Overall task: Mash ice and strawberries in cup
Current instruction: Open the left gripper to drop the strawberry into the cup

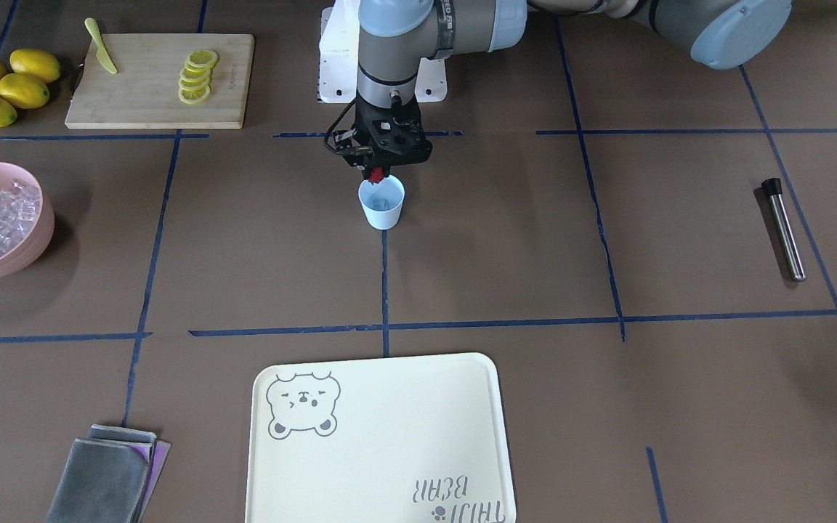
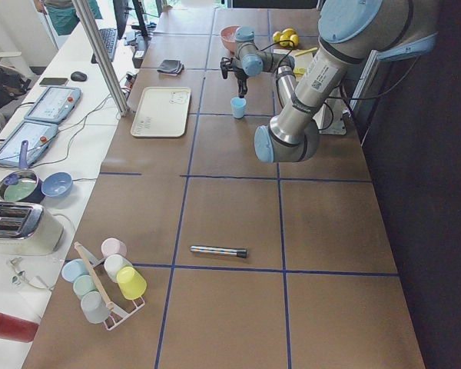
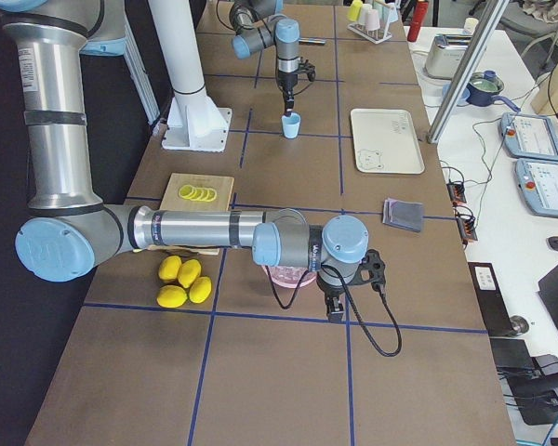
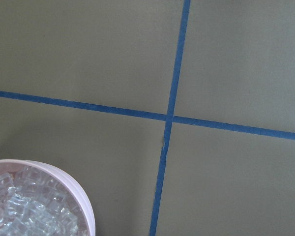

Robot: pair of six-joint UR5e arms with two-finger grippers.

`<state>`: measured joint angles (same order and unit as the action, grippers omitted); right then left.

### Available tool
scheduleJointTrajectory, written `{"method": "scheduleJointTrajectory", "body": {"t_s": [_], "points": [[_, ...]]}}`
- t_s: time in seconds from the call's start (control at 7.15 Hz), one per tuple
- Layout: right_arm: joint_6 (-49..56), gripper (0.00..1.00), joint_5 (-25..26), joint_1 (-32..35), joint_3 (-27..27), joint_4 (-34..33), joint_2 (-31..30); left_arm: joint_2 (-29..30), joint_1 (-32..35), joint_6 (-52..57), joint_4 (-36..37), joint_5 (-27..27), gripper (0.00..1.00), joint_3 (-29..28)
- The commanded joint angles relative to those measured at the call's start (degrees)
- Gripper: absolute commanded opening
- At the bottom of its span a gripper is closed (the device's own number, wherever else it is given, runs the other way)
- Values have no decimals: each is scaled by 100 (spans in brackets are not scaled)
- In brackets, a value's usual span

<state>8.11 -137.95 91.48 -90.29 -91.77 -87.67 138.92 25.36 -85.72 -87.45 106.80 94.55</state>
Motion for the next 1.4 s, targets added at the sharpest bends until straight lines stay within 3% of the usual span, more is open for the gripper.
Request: {"method": "scheduleJointTrajectory", "body": {"t_s": [0.0,0.28,0.56,0.7,0.98,1.26], "points": [[-3,99,5,-8,2,1,4,-23,4,20,-158,-71,0,-121],[-11,99,-4,-8,2,1,4,-32,30,29,-149,-71,5,-103],[-29,99,-4,-8,-6,-8,4,-163,48,38,-123,-80,35,45],[-38,99,-4,1,-15,-8,4,-338,91,38,-131,-80,42,220],[-38,99,-4,1,-15,1,-5,-419,92,29,-132,-71,73,319],[-38,99,-13,1,-15,-8,4,-384,92,11,-140,-63,74,319]]}}
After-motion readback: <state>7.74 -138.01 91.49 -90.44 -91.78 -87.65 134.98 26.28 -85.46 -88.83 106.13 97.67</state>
